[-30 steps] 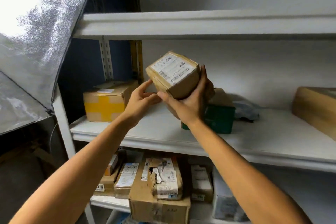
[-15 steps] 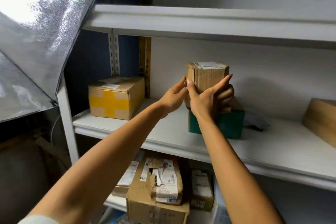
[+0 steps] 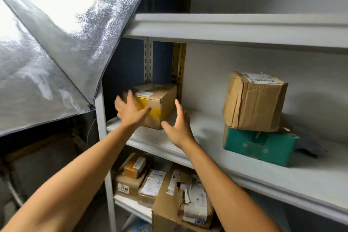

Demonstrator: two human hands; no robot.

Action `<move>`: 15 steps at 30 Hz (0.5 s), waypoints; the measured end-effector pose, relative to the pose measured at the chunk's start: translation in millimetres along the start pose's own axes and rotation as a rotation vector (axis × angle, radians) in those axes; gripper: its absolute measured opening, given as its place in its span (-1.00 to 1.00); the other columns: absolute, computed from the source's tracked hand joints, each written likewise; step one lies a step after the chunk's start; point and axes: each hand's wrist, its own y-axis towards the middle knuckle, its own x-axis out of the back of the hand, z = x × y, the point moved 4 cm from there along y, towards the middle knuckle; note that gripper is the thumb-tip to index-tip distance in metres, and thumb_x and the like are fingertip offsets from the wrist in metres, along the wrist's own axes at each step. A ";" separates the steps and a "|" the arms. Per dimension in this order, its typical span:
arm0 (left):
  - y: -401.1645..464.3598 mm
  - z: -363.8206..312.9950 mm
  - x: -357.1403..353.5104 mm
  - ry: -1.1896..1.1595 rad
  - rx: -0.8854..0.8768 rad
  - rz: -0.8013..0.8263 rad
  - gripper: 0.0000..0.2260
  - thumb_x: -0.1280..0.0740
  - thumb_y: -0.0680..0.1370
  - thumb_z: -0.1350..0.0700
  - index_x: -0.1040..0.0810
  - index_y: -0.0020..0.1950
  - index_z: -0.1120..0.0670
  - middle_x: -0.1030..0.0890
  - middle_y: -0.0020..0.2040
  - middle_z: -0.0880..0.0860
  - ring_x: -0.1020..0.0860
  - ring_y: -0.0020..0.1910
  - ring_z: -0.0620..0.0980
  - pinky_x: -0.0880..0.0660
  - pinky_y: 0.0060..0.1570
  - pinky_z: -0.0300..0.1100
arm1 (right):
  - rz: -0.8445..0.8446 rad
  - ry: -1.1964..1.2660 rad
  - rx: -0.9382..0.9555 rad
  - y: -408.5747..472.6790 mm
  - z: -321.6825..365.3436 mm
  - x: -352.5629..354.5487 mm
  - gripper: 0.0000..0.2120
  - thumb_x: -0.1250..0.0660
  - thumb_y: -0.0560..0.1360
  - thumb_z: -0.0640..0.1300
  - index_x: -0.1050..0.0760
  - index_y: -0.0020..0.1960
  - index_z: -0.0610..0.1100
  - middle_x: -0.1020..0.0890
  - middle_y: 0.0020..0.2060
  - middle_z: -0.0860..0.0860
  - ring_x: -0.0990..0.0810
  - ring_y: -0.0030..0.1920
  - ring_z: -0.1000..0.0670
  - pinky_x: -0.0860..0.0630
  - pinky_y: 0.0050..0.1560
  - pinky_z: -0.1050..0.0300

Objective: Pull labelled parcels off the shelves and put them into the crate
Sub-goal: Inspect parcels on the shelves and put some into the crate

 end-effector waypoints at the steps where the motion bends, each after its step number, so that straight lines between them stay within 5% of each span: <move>1: 9.5 10.0 2.2 -0.038 0.038 0.064 -0.01 -0.52 0.46 -0.09 0.08 0.66 0.00 0.15 0.63 0.21 0.13 0.61 0.22 0.04 0.55 0.22 | 0.090 0.025 -0.067 6.0 0.2 -5.8 -0.11 -0.38 0.56 -0.11 0.16 0.65 0.10 -0.05 0.62 -0.02 -0.05 0.59 -0.11 -0.19 0.54 -0.13; 4: 25.7 24.4 1.4 -0.270 0.107 0.244 0.19 -0.58 0.37 -0.09 0.26 0.64 0.08 0.09 0.64 0.20 0.00 0.61 0.21 -0.08 0.56 0.14 | 0.272 0.146 -0.246 18.4 -3.0 -18.7 -0.06 -0.36 0.58 -0.11 0.29 0.64 0.08 -0.01 0.64 -0.04 -0.06 0.61 -0.13 -0.15 0.53 -0.11; 7: 26.4 29.7 7.7 -0.219 0.131 0.196 -0.01 -0.50 0.47 -0.12 0.07 0.65 0.12 -0.02 0.62 0.19 -0.12 0.57 0.22 -0.17 0.53 0.10 | 0.324 0.228 -0.316 23.7 -16.9 -32.8 -0.07 -0.39 0.56 -0.11 0.22 0.65 0.01 -0.09 0.62 -0.04 -0.14 0.59 -0.11 -0.18 0.52 -0.08; 10: 21.9 39.4 14.6 -0.318 0.142 0.182 -0.01 -0.45 0.35 -0.39 -0.19 0.61 0.06 -0.25 0.54 0.15 -0.31 0.49 0.20 -0.31 0.46 0.18 | 0.246 0.208 -0.285 23.9 -29.3 -42.1 -0.08 -0.49 0.44 0.07 -0.06 0.64 0.01 -0.34 0.53 0.01 -0.36 0.49 -0.05 -0.35 0.47 -0.06; 13: 4.6 37.8 21.2 -0.381 0.105 0.119 -0.23 -0.38 0.38 -0.43 -0.45 0.37 0.09 -0.48 0.33 0.12 -0.49 0.28 0.10 -0.46 0.27 0.03 | 0.099 0.135 -0.186 24.2 -31.9 -24.8 -0.32 -0.39 0.40 0.36 -0.48 0.39 0.01 -0.63 0.25 0.08 -0.57 0.26 0.03 -0.50 0.29 0.03; 15: -4.1 32.2 28.4 -0.400 0.065 0.017 -0.39 -0.29 0.50 -0.39 -0.57 0.07 0.19 -0.60 0.05 0.17 -0.57 0.05 0.12 -0.51 0.08 0.02 | -0.001 0.042 -0.119 16.4 -35.2 -6.8 -0.37 -0.26 0.39 0.51 -0.55 0.06 -0.02 -0.65 -0.06 0.17 -0.61 0.00 0.07 -0.53 0.05 0.10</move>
